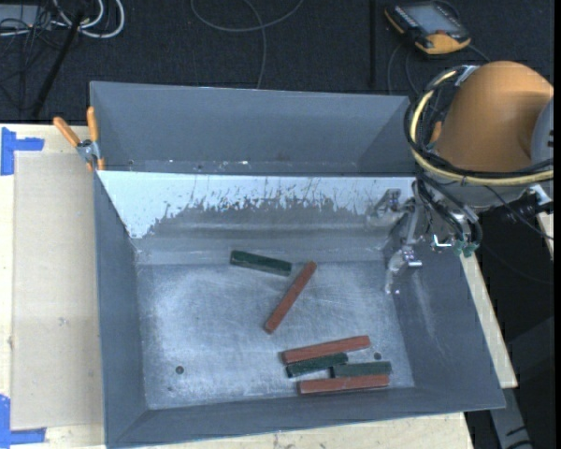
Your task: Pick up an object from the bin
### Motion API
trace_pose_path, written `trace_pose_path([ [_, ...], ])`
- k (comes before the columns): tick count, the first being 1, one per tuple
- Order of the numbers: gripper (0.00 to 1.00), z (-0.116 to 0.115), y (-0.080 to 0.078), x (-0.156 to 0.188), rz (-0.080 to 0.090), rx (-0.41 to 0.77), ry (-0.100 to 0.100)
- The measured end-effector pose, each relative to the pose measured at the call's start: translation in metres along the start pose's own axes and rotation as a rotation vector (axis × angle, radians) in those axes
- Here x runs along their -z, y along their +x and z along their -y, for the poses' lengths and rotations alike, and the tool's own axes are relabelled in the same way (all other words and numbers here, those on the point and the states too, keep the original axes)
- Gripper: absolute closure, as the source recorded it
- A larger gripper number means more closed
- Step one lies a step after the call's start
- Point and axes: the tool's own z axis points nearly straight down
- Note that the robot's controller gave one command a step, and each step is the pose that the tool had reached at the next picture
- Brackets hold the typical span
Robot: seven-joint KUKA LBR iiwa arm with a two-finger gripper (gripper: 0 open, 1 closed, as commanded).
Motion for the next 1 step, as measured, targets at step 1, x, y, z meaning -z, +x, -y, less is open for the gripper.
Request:
trace_pose_path([
  [1,0.0,-0.0001,0.0,0.0,0.0,0.001,0.0],
])
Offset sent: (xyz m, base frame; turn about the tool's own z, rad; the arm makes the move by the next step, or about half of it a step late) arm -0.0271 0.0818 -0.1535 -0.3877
